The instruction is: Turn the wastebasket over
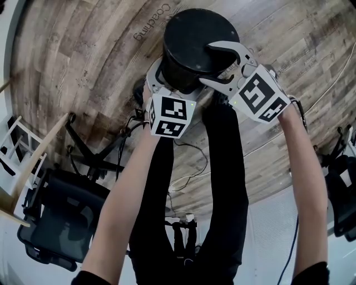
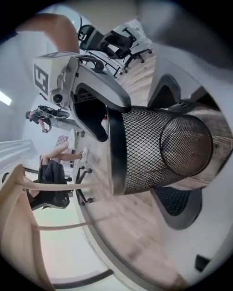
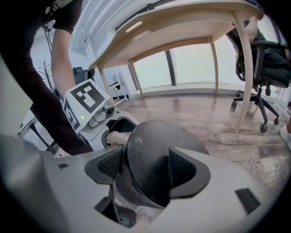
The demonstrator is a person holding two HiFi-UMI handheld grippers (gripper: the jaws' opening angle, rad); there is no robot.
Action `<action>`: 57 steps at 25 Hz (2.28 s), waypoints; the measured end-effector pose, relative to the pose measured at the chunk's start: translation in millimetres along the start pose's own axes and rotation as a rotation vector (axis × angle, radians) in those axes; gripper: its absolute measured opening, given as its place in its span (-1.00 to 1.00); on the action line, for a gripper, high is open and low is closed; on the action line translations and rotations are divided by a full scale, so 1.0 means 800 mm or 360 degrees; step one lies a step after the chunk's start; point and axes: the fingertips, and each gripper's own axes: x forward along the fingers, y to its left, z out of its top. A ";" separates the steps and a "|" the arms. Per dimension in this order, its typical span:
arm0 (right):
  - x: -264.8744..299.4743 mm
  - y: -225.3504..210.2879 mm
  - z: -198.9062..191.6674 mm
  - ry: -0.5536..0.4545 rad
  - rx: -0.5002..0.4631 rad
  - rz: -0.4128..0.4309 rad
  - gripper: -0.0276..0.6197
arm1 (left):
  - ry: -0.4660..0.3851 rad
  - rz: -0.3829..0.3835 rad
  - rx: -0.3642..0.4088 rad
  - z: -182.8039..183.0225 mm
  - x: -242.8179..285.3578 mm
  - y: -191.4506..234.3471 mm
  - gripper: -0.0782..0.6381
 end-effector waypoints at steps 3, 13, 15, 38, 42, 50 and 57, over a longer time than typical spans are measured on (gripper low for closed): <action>0.000 -0.004 0.004 -0.0028 0.0055 -0.0017 0.11 | -0.0004 -0.0007 0.0023 0.001 0.001 0.003 0.78; -0.022 -0.024 0.040 -0.0347 0.0453 -0.0077 0.12 | 0.0066 -0.0020 0.0038 -0.013 -0.004 -0.002 0.78; -0.027 -0.042 0.035 -0.0364 0.0505 -0.0184 0.12 | 0.0085 -0.0032 0.0038 -0.020 -0.005 -0.004 0.78; 0.009 -0.050 -0.064 -0.0099 0.0799 -0.0252 0.12 | 0.0306 -0.0009 0.0277 -0.096 -0.008 -0.002 0.77; 0.010 -0.050 -0.068 -0.0107 0.0813 -0.0245 0.12 | 0.0312 -0.0002 0.0273 -0.095 -0.002 0.000 0.77; 0.013 -0.047 -0.069 -0.0110 0.0810 -0.0232 0.12 | 0.0343 0.0014 0.0307 -0.102 0.004 0.003 0.77; 0.011 -0.042 -0.066 -0.0095 0.0796 -0.0216 0.12 | 0.0371 0.0024 0.0345 -0.101 0.004 0.007 0.77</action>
